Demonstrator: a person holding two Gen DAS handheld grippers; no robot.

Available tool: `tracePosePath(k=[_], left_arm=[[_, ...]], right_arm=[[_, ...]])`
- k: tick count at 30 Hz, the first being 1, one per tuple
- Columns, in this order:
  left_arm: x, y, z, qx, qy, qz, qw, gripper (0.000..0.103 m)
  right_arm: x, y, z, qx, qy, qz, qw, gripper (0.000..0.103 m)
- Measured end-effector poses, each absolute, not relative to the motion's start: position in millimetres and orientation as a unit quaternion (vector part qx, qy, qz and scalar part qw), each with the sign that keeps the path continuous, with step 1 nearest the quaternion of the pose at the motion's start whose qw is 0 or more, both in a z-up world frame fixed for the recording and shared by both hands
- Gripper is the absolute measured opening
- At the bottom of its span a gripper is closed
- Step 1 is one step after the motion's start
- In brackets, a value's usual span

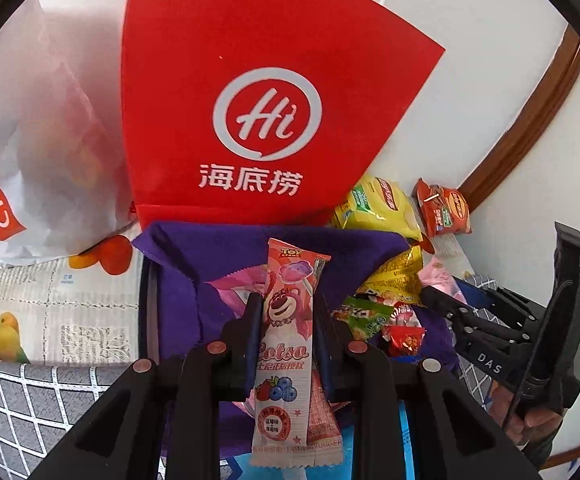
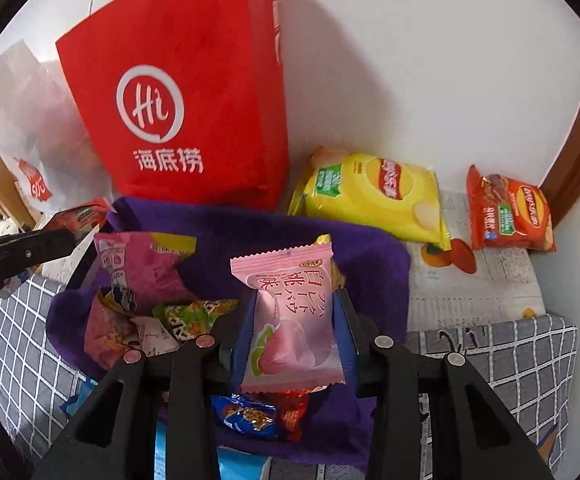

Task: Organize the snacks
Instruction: 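Lower the pink candy onto the purple cloth and open the right tool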

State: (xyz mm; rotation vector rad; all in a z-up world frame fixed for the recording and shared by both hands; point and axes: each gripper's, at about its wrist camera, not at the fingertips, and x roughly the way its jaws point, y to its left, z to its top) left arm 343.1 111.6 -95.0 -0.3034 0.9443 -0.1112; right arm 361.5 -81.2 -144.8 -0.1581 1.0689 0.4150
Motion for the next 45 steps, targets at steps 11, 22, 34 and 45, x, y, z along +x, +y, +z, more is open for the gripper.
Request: tracePosePath(k=[11,22,34,45], left_arm=[[347,97,-105,-0.134,0.469,-0.066,0.87,0.023],[350,95,-108,-0.133,0.477,-0.073,0.865,0.023],[352,90,-109,-0.128,0.48,-0.083,0.864,0.023],[353,87,-112,-0.129,0.484,-0.088,0.861,0.023]], right_arm=[[361,-73,-158,-0.087,0.523,0.198,0.825,0.039],[363,-73,-163,-0.095,0.531,0.194,0.819,0.039],[361,-70,-163,-0.109,0.527,0.2,0.819,0.039],[359,-71,-155,-0.106,0.518,0.202,0.824,0.045]])
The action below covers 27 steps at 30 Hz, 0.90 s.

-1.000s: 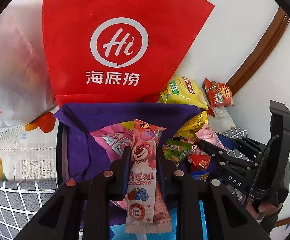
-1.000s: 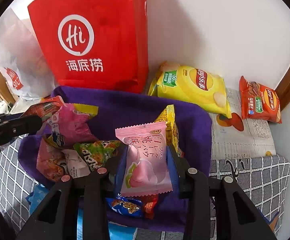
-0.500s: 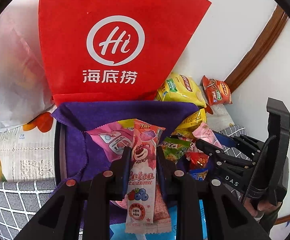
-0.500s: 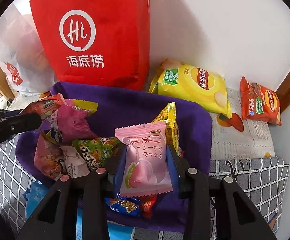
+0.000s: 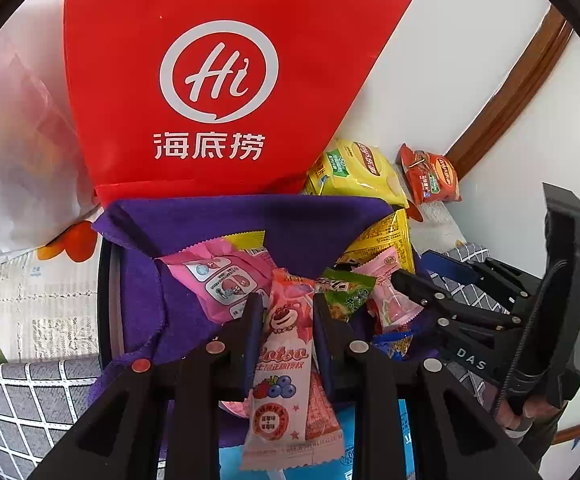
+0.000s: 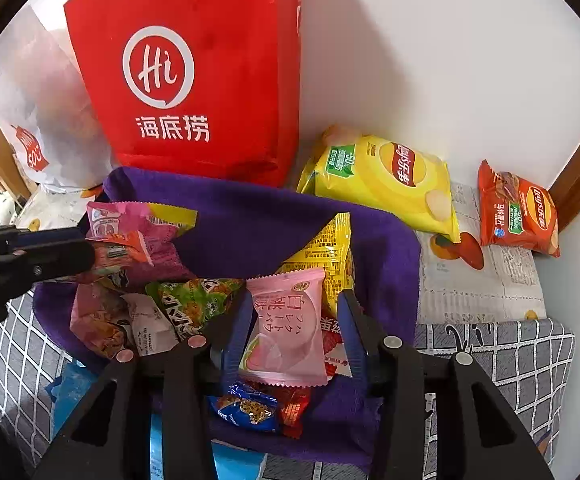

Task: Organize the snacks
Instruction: 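Lower the pink candy onto the purple cloth and open the right tool, then lower the Lotso packet onto the purple cloth and open the left tool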

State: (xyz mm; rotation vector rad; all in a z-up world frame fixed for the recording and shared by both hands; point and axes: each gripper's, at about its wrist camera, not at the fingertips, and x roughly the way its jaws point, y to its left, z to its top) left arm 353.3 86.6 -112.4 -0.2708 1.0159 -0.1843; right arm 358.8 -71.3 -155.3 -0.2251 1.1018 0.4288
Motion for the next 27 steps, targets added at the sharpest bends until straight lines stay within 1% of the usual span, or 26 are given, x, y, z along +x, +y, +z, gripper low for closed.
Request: tracePosePath(k=[4,10,11,12,13,15,19,22,27], left_arm=[[353,86,-112,-0.132,0.483,-0.092,0.861,0.024],[352,86,-109,-0.135,0.478,-0.098,0.862,0.025],[351,86,-108,-0.136,0.478,-0.1,0.862,0.026],[351,86,-107,-0.136,0.477,-0.101,0.862,0.032],[350,86,-105,-0.135,0.476,-0.1,0.863,0.039],[348,86,-102,-0.134,0.474,-0.096,0.865,0.044],[344,86,-95,-0.133,0.469,-0.098,0.867,0.045],[341,86,-88,-0.133,0.463,-0.099,0.871,0.048],[333,84,-74,-0.125,0.452,-0.096,0.878,0.051]], right_arm=[[357,-75,-144,-0.098,0.507,0.204,0.832,0.048],[357,-91,-120,-0.075,0.482,0.195,0.851,0.049],[358,-94,-116,-0.068,0.479,0.193,0.854,0.05],[359,-97,-113,-0.06,0.477,0.191,0.856,0.05],[359,-100,-111,-0.051,0.475,0.189,0.858,0.051],[361,-105,-108,-0.032,0.474,0.186,0.86,0.051],[361,-107,-104,-0.02,0.474,0.181,0.861,0.051],[358,-105,-99,-0.027,0.47,0.181,0.863,0.051],[342,-100,-76,-0.028,0.438,0.18,0.88,0.051]])
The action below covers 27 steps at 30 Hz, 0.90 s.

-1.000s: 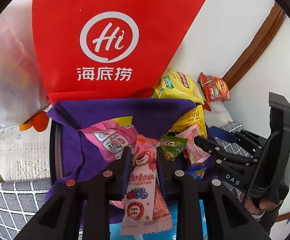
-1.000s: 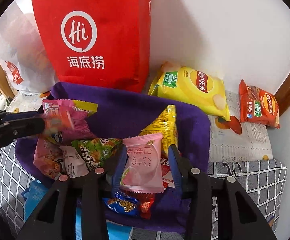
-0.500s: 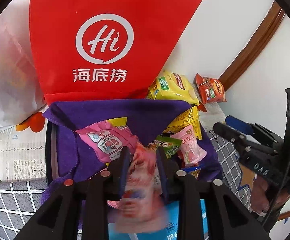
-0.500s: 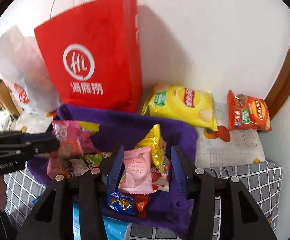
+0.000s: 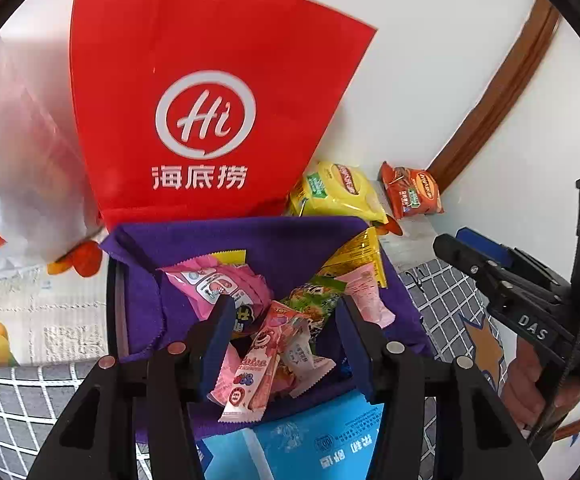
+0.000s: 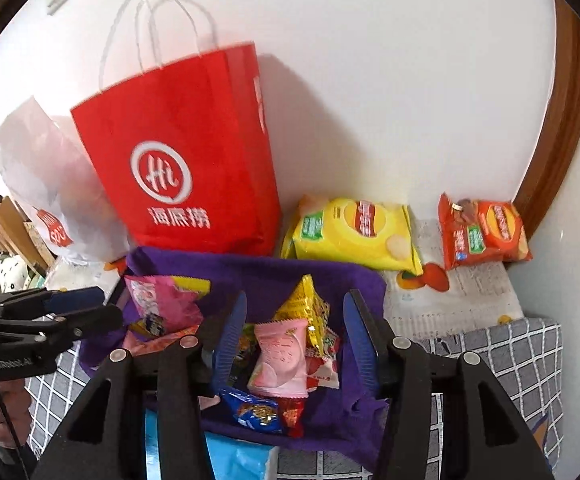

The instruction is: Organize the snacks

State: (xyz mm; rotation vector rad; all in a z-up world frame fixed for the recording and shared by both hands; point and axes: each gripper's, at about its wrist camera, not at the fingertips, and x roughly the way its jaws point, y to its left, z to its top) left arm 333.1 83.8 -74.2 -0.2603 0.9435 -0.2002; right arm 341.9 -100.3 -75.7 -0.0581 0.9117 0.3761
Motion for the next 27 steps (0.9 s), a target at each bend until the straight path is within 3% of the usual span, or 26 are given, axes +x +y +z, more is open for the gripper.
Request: tracePosePath(k=[6,14,20,27], left_arm=[[317,87,-48,-0.094,0.414,-0.053,0.904,0.068],[281,80,-35,-0.109,0.419,-0.053,0.9,0.068],[219,66,-23,-0.104,0.406,-0.059,0.906,0.074],[150,50,-3,-0.13,0.382,-0.066,0.913,0.082]], right_arm=[[319,-101,-53,-0.017,0.418,0.173,0.892,0.051],[273,-120,-39,-0.032,0.435,0.146,0.888,0.051],[221,-147,-26,0.017,0.444,0.146,0.884,0.051],[148,-160,-1,-0.021,0.426,0.11,0.898,0.056]])
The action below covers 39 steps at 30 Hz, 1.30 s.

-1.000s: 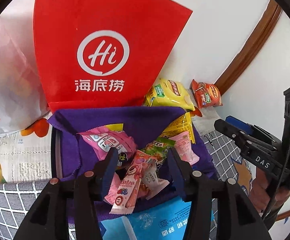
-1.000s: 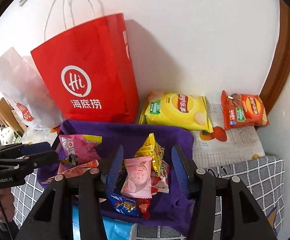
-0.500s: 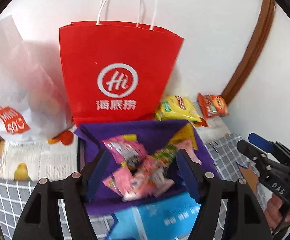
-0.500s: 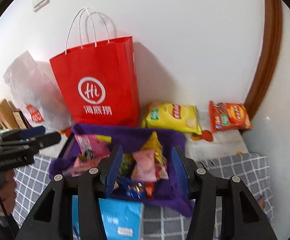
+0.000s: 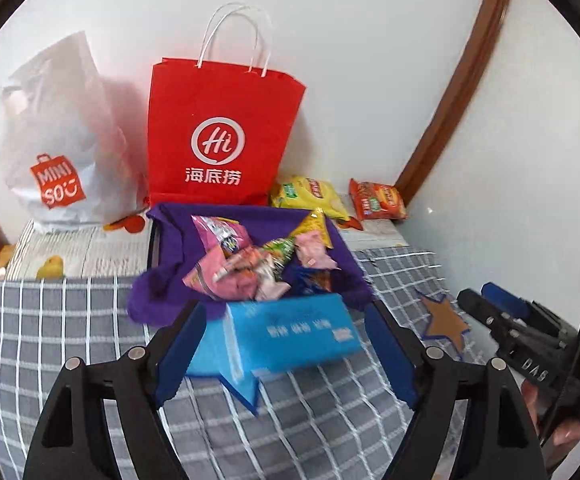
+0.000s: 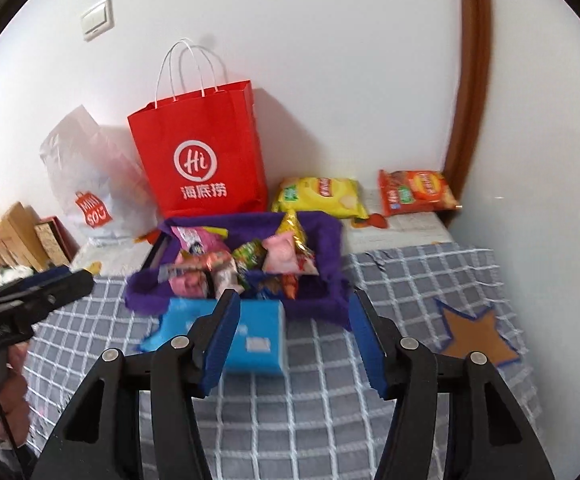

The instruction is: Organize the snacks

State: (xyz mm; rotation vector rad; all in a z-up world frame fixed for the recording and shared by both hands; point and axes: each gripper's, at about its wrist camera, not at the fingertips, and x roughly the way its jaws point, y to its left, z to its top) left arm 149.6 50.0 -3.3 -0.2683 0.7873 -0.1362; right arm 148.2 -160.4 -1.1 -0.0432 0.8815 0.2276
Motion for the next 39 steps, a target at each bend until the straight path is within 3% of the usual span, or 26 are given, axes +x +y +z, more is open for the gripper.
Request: tracePosePath(k=[6,10,15,39], left_arm=[[99,24,12,-0.109,0.361,-0.07,0.923,0.091],[65,17,20,-0.109,0.347,-0.057,0.93,0.098],[29,4,26,-0.093,0.34,-0.044,0.935,0.1],[-33,-22,39,-0.065,0.309,-0.017,0.949,0.102]], right_arm=[[92,-174,17,-0.021,0.419,0.109,0.901,0.059],[56,-181,31,-0.03,0.391,0.099,0.914,0.081],[20,-193,42,-0.019,0.372,0.107,0.922,0.095],[-40,-224,59,0.021,0.359,0.092,0.929,0.097]])
